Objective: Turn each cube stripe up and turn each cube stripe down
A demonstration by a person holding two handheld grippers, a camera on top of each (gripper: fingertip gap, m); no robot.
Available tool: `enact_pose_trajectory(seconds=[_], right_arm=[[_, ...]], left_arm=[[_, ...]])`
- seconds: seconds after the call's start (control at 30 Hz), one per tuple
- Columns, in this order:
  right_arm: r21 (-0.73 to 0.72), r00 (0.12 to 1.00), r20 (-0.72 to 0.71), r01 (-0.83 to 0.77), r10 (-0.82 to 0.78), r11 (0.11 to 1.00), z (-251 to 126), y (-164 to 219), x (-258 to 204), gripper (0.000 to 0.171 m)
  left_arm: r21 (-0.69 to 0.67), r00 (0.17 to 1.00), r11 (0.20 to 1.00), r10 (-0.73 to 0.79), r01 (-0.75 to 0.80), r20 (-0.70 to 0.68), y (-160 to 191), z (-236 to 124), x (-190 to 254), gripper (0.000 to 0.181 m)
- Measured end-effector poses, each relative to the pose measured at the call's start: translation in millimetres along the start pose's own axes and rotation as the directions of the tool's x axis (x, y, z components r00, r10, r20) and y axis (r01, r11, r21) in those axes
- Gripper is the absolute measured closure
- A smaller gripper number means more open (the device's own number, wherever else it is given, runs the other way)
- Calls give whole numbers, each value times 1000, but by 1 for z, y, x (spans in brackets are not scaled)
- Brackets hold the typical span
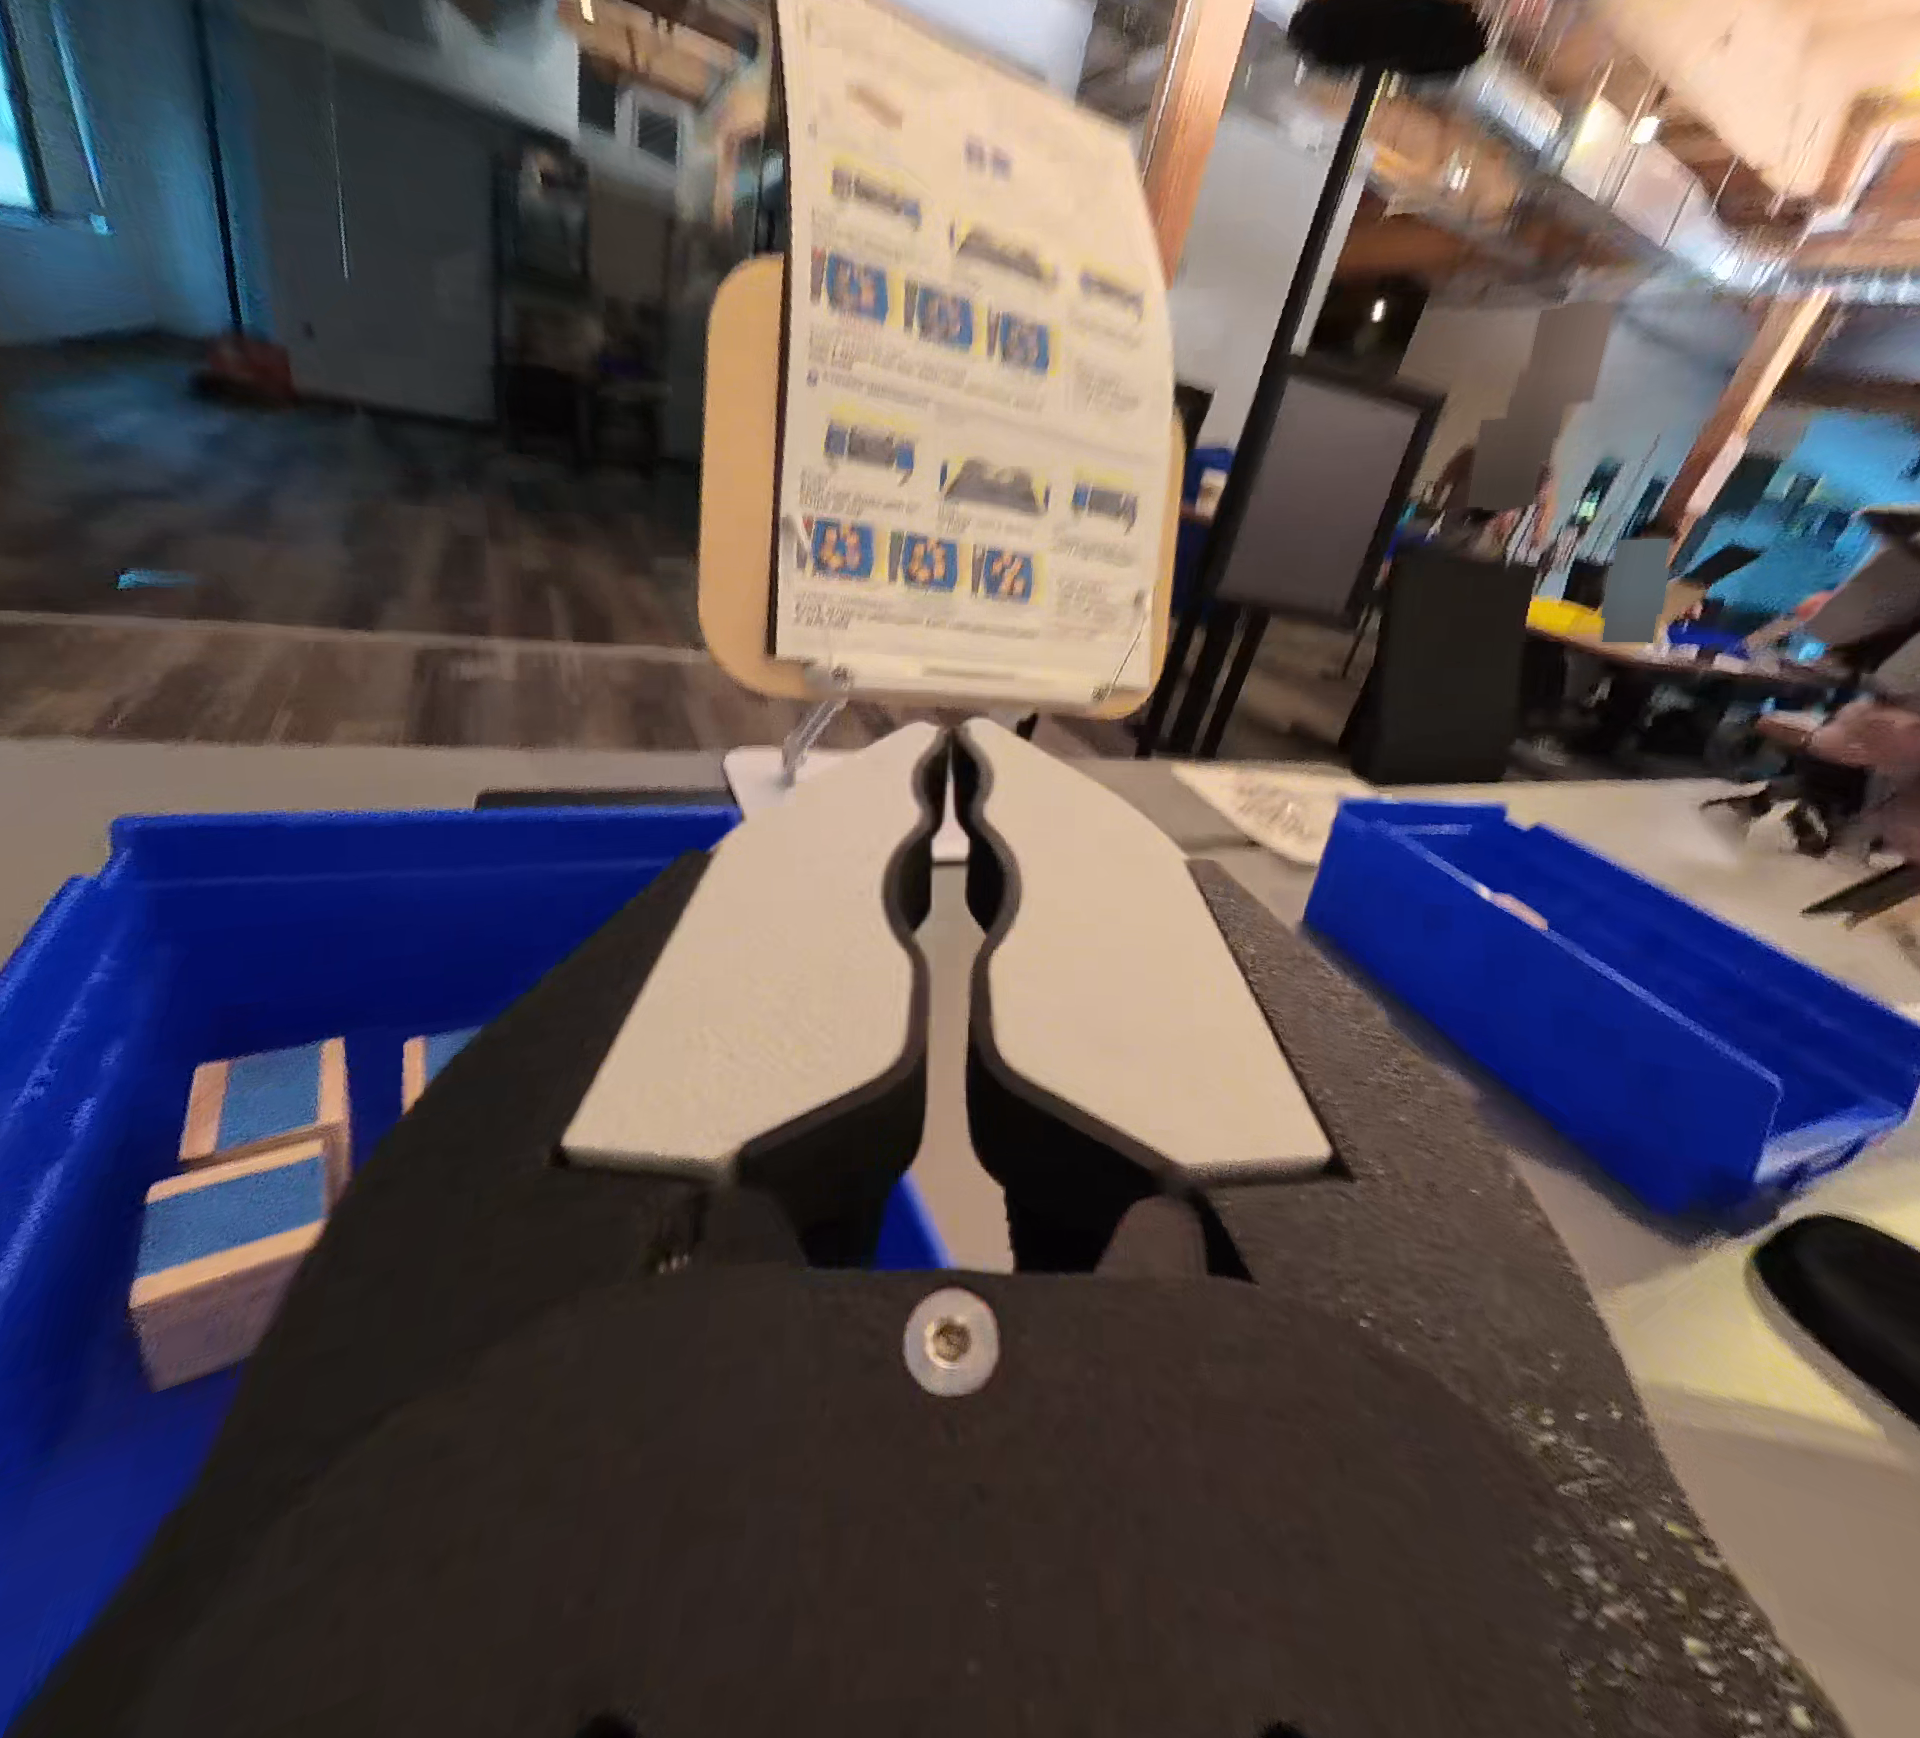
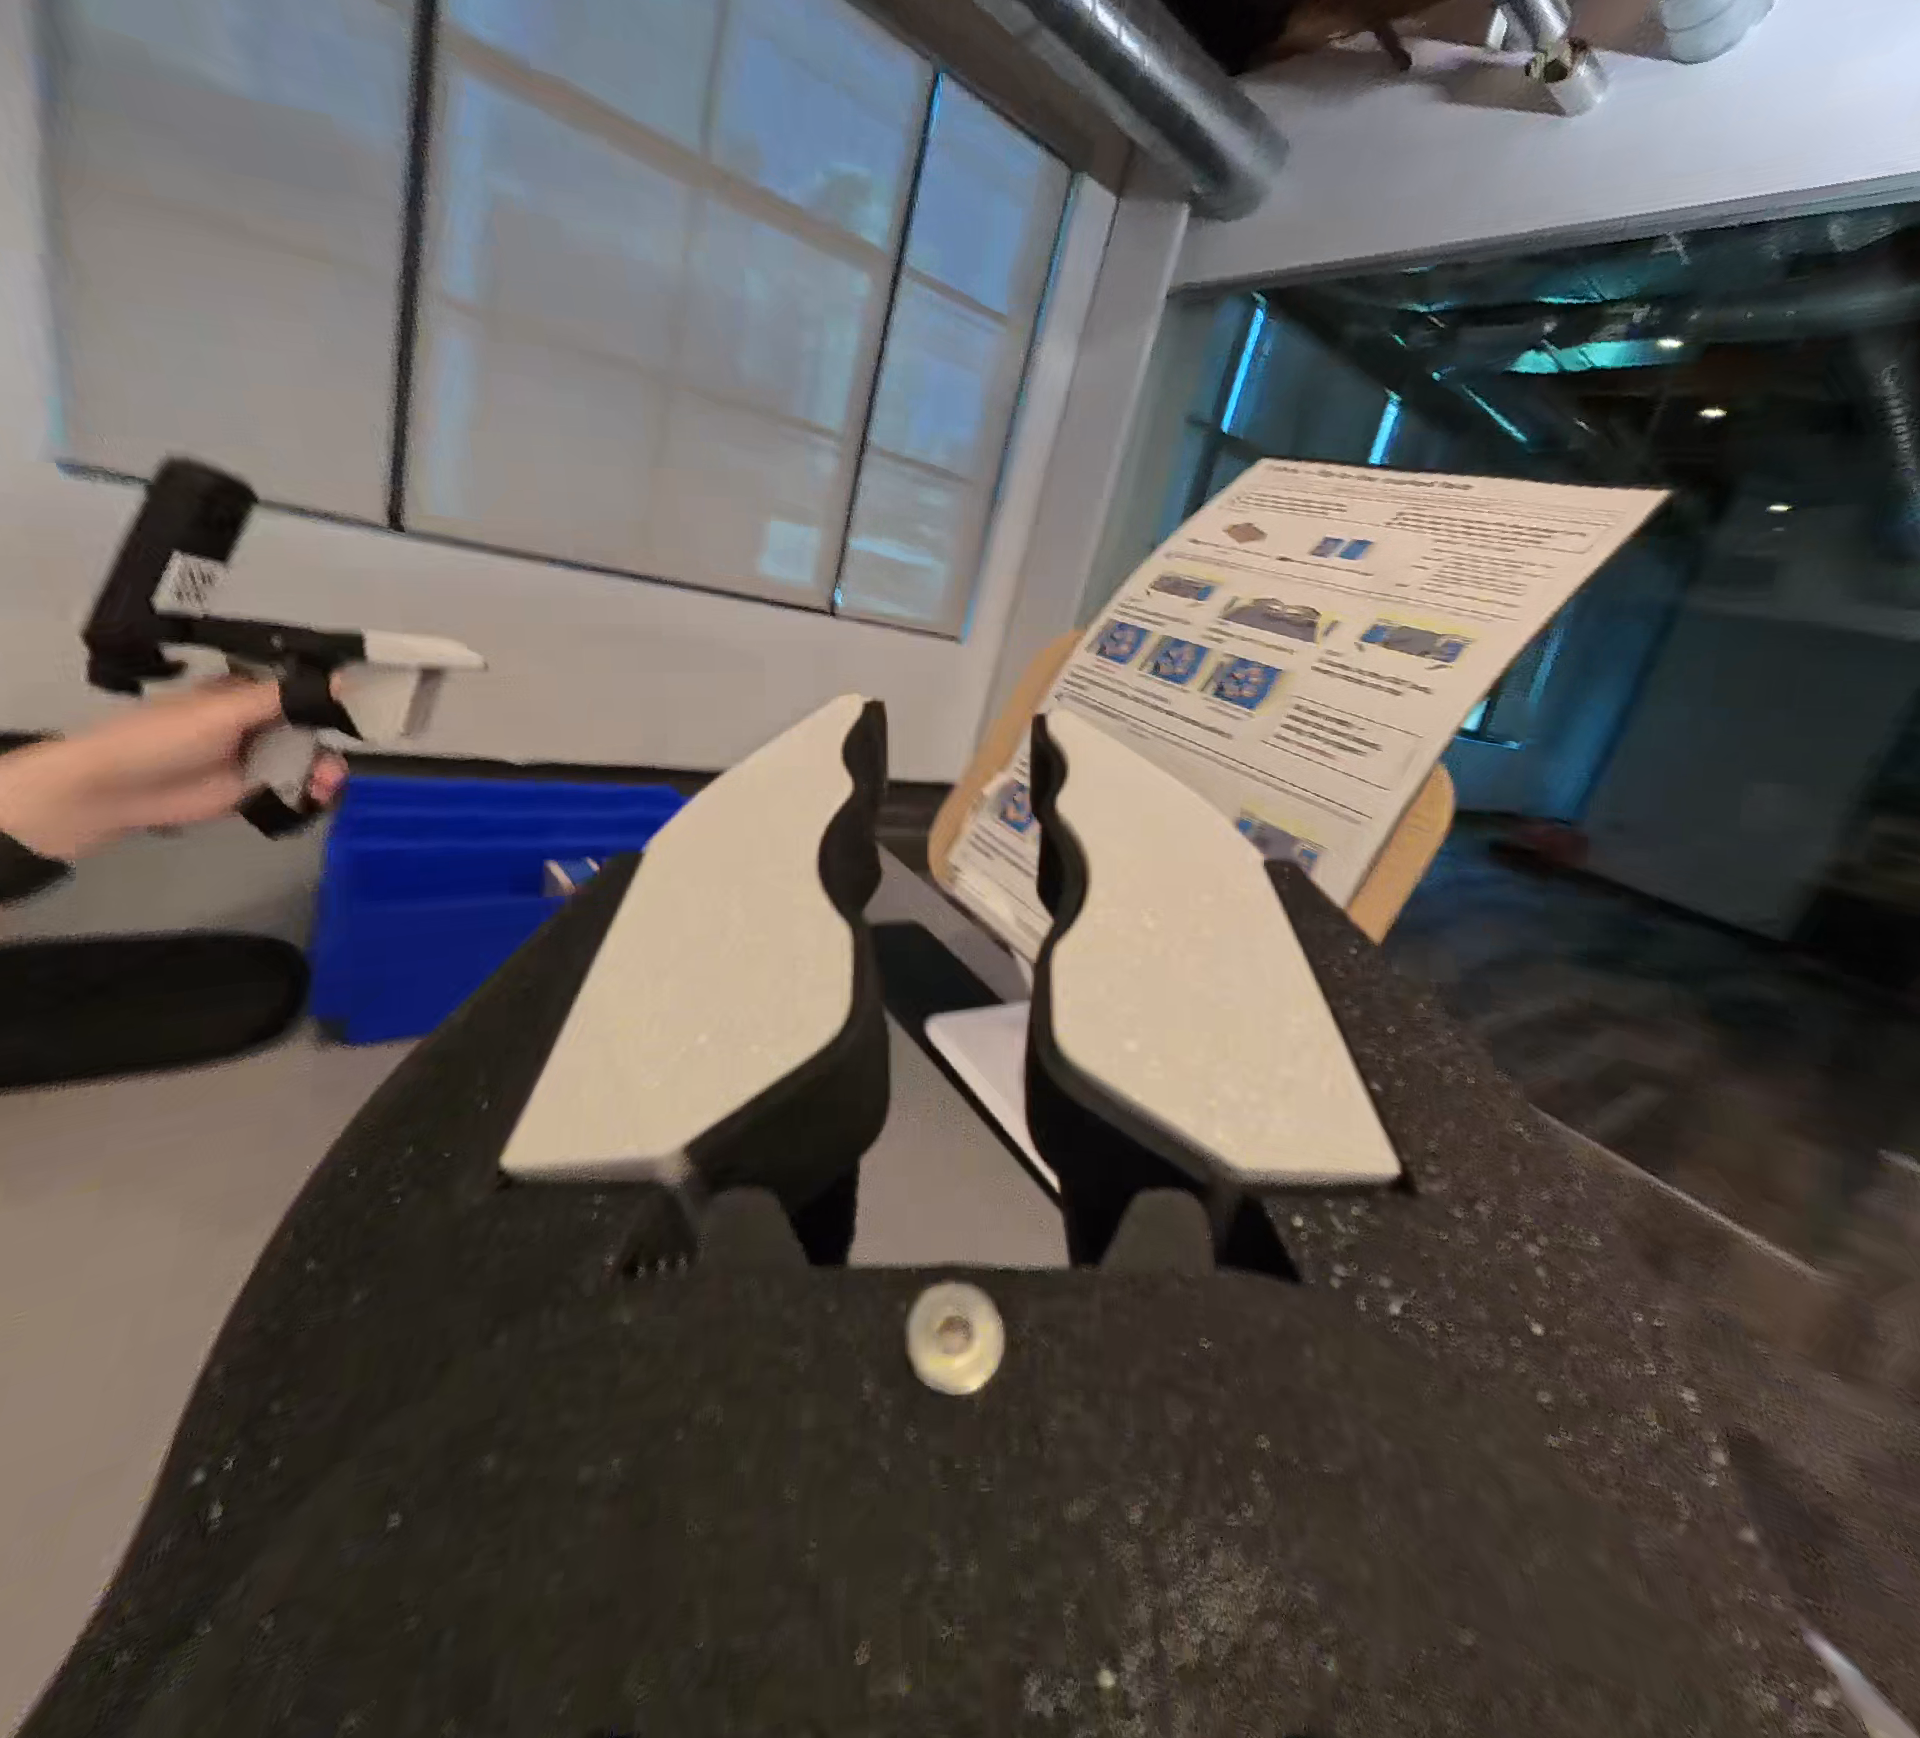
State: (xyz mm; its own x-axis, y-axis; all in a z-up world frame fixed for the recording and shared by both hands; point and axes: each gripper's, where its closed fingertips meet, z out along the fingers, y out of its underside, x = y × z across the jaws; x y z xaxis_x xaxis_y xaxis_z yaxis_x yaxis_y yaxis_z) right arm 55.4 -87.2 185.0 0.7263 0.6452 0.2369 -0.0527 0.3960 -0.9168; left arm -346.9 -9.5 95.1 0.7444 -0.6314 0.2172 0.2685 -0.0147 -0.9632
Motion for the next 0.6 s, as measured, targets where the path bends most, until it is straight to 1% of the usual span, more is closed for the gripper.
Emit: enact_pose_trajectory(seconds=[0.03, 0.1, 0.13, 0.17, 0.2, 0.23, 0.3, 0.33, 0.4, 0.43, 0.5, 0.53, 0.6], right_arm=[[28, 999, -3, -44, 44, 999, 2, -1, 1, 145], [67, 997, 25, -72, 71, 995, 5, -3, -3, 155], [76, 997, 33, -75, 73, 994, 7, -5, -5, 155], [72, 997, 57, -63, 59, 995, 8, -5, -11, 160], [68, 994, 106, -32, 24, 997, 8, -6, -21, 170], [73, 988, 151, 4, -15, 997, 9, -6, -31, 171], [81, 981, 186, 40, -54, 996, 11, -8, -43, 171], [87, 975, 215, 40, -58, 995, 12, -9, -49, 171], [87, 959, 280, 10, -34, 996, 16, -9, -63, 169], [72, 955, 295, -12, -10, 997, 19, -7, -66, 168], [77, 947, 321, -51, 24, 996, 24, -6, -71, 171], [90, 945, 325, -64, 32, 994, 26, -6, -72, 170], [89, 952, 305, -43, 14, 995, 31, -3, -73, 170]], left_arm=[[44, 1000, 999, 9, -8, -7, -5, -4, 7, 181], [97, 998, 994, 56, -54, -17, -12, -13, 25, 181], [116, 995, 988, 101, -101, 2, -15, -18, 31, 181], [128, 986, 978, 164, -165, 23, -18, -24, 38, 181], [126, 968, 960, 249, -250, 28, -19, -30, 47, 180], [99, 941, 936, 337, -338, 26, -16, -36, 57, 177], [77, 903, 900, 428, -430, 40, -17, -47, 71, 173], [91, 904, 899, 427, -428, 29, -20, -52, 79, 171], [125, 925, 918, 380, -376, -7, -27, -62, 92, 164], [138, 932, 924, 363, -357, -20, -30, -67, 96, 165], [161, 935, 925, 352, -343, -32, -33, -76, 101, 173], [167, 934, 924, 355, -343, -43, -32, -79, 102, 181], [148, 931, 928, 357, -342, -83, -25, -82, 104, 181]])
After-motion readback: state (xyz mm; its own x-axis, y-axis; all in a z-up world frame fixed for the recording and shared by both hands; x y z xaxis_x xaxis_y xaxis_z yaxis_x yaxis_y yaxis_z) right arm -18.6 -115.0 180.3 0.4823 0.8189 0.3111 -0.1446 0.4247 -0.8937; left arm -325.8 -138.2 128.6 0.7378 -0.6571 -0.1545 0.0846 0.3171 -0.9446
